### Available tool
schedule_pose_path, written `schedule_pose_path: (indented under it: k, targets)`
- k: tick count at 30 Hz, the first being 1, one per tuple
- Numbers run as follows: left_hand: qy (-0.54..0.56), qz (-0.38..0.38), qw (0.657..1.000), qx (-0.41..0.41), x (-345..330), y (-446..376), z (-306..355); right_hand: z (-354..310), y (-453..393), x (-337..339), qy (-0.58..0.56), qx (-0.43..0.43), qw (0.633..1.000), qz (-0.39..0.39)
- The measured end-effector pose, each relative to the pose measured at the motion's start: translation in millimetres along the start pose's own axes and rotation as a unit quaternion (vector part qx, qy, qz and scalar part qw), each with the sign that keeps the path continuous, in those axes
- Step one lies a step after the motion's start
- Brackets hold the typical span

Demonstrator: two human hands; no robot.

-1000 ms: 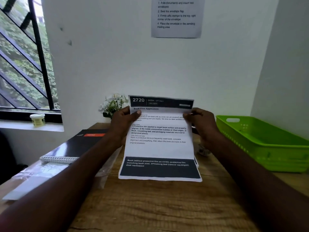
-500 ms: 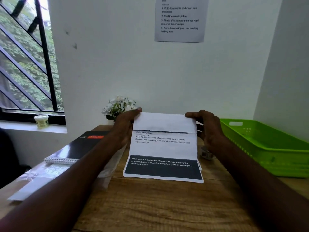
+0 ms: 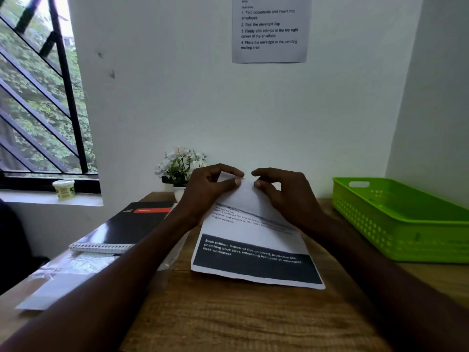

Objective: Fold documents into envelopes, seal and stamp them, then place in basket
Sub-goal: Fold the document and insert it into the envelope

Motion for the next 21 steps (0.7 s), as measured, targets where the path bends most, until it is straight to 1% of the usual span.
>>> schedule_pose_path:
  k: [4, 8, 11, 13, 17, 19, 21]
  targets:
    - [-0.011, 0.01, 1.0, -0.001, -3, -1, 0, -4, 1, -2, -0.023, -0.032, 0.999, -0.003]
    - [0.006, 0.027, 0.999, 0.023, 0, -1, -5, -5, 0, -1, -0.024, -0.053, 0.998, 0.014]
    - [0.031, 0.039, 0.998, 0.043, 10, -2, -7, 1, 0, 4, -0.003, -0.085, 0.996, 0.022]
    - [0.062, 0.063, 0.995, 0.055, 20, -1, -8, 9, 0, 10, 0.008, -0.113, 0.993, 0.037]
    - [0.101, 0.109, 0.987, 0.061, 42, 0, -15, 28, 5, 25, 0.025, -0.182, 0.978, 0.095]
    - [0.128, 0.137, 0.98, 0.069, 48, 1, -23, 40, 10, 29, -0.01, -0.226, 0.964, 0.14]
    - [0.163, 0.168, 0.969, 0.076, 52, 2, -29, 48, 12, 32, -0.068, -0.246, 0.95, 0.182]
Point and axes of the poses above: each hand's wrist, its own y-axis away from the middle knuckle, its own x-axis out of the back of the hand, z = x × y, the point moved 4 cm from there along -y, towards the middle knuckle, and after that the axes turned 14 degrees about -z, right-handed, at the moved point
